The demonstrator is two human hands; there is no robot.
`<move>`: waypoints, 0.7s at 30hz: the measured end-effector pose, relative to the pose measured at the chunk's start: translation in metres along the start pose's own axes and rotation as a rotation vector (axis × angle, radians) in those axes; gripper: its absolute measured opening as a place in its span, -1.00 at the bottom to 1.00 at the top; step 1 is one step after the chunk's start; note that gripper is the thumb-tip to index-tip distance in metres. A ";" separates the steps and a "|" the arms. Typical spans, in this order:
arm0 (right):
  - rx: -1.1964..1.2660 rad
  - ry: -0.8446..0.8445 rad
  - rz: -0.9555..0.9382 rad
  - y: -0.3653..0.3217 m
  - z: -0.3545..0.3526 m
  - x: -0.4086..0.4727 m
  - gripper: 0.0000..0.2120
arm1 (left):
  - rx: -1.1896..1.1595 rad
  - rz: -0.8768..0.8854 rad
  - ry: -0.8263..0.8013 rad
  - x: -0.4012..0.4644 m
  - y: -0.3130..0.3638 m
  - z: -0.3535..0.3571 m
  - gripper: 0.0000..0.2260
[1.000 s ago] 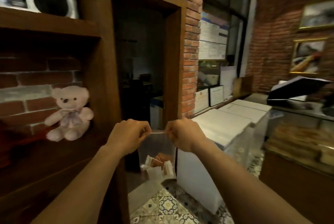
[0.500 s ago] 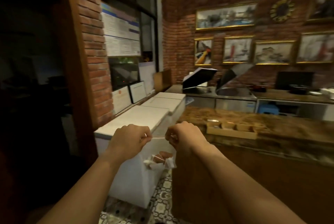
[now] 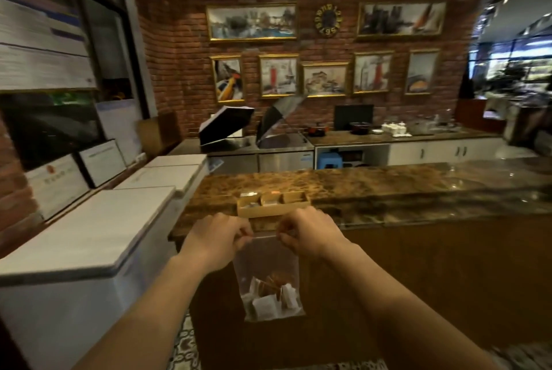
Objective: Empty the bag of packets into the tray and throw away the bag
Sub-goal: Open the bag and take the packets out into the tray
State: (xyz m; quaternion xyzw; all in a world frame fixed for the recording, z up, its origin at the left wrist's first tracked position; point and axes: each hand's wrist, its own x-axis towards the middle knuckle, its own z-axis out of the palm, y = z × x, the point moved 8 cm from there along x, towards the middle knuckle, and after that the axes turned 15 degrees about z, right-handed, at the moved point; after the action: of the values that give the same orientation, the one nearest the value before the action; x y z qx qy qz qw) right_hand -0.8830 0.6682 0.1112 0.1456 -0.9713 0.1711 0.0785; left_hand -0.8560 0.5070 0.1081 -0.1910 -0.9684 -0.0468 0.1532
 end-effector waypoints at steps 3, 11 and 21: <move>-0.015 -0.003 0.041 0.028 -0.001 0.011 -0.86 | -0.090 0.026 -0.013 0.025 0.011 0.015 -0.92; 0.014 -0.006 0.080 0.057 0.011 0.063 -0.84 | -0.179 0.042 -0.070 0.086 -0.011 0.053 -0.90; -0.015 -0.050 0.105 0.063 0.047 0.197 -0.81 | -0.137 0.037 0.028 0.187 -0.103 0.090 -0.87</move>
State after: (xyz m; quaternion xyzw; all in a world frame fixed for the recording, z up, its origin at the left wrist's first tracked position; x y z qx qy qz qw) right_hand -1.0931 0.6576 0.0882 0.0979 -0.9805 0.1639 0.0462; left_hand -1.0857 0.4921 0.0781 -0.2184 -0.9570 -0.1126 0.1542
